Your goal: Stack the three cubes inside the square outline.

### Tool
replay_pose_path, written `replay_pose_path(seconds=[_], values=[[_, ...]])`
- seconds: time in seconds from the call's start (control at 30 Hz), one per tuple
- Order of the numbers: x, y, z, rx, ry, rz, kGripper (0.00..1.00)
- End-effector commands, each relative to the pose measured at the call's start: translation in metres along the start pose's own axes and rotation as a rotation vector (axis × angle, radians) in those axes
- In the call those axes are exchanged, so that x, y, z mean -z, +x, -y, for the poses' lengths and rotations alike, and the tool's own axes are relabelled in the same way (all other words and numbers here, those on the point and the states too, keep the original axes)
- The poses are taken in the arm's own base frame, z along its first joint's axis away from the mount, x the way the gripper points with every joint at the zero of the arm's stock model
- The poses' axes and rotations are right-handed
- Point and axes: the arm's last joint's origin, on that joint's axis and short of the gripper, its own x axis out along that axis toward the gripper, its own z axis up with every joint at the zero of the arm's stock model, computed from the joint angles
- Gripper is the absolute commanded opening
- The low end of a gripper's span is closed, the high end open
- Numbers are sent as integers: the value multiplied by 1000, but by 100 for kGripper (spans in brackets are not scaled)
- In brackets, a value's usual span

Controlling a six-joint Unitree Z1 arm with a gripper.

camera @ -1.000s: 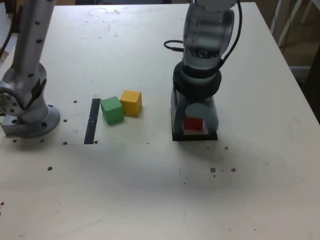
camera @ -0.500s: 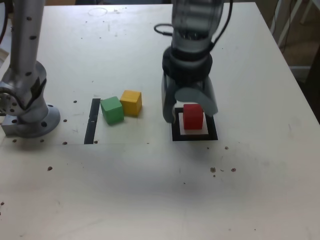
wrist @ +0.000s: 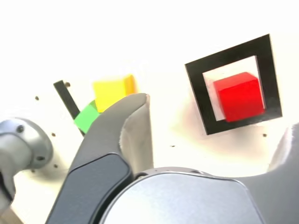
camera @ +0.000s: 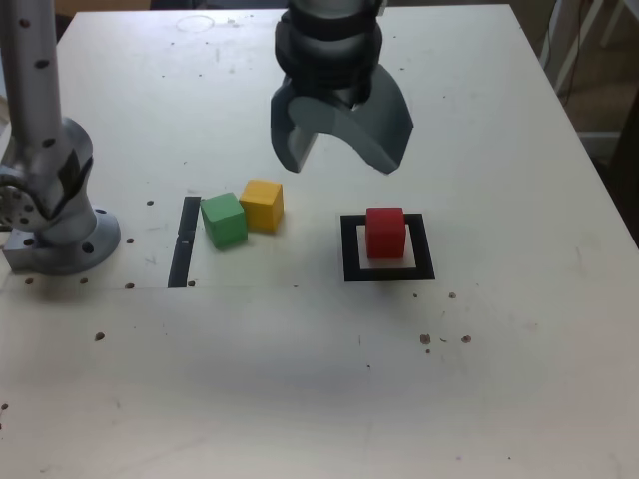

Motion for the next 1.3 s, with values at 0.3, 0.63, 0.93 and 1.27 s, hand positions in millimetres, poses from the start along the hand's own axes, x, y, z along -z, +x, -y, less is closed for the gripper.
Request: replay_pose_path(seconds=[0.3,0.63,0.93,1.27], values=[[33,13,-2,-132,602,-143,99],[40,29,0,-144,755,-204,99],[44,38,-3,-135,861,-197,94],[47,44,-5,-136,1056,-120,93]])
